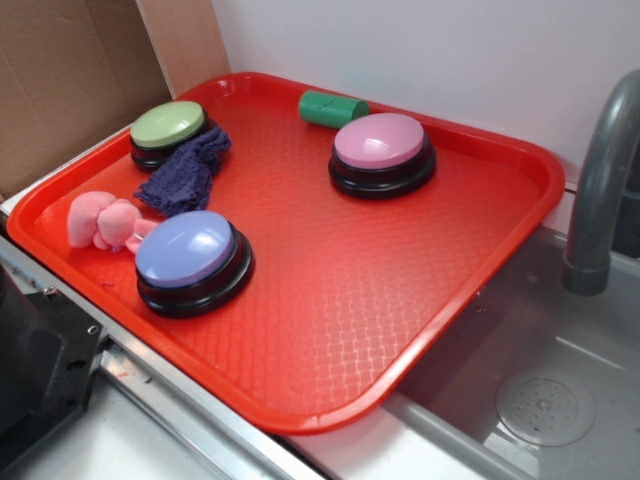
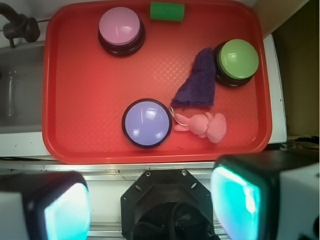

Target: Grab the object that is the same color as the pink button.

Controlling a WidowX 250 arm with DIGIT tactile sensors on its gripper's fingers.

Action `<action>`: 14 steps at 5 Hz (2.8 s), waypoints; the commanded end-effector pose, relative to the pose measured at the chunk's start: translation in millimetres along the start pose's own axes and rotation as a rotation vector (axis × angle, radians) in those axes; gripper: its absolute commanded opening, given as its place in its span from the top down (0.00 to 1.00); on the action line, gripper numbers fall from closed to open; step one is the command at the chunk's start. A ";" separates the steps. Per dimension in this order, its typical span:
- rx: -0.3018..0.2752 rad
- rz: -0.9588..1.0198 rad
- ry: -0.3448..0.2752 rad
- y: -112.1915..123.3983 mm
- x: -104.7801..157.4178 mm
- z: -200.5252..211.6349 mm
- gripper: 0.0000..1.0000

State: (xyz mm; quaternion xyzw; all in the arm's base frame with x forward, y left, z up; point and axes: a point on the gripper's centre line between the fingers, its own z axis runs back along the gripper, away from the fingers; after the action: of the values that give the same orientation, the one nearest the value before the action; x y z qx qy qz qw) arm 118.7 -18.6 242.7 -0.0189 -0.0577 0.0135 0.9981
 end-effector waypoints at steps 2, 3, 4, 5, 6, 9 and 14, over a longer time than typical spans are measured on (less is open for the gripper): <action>-0.007 0.166 -0.106 6.7 -0.8 -8.4 0.00; -0.001 0.413 -0.189 18.3 -1.2 -29.8 0.00; 0.052 0.658 -0.188 38.3 -1.9 -62.6 0.00; 0.099 0.842 -0.152 61.7 -2.6 -90.5 0.00; 0.159 1.046 -0.154 82.9 -5.7 -127.2 0.00; 0.251 1.319 -0.172 125.9 -7.7 -207.2 0.00; 0.195 1.195 -0.172 117.7 10.9 -215.1 1.00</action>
State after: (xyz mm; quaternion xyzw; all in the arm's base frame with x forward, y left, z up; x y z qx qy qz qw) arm 152.5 90.2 21.4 0.0484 -0.1046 0.5818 0.8051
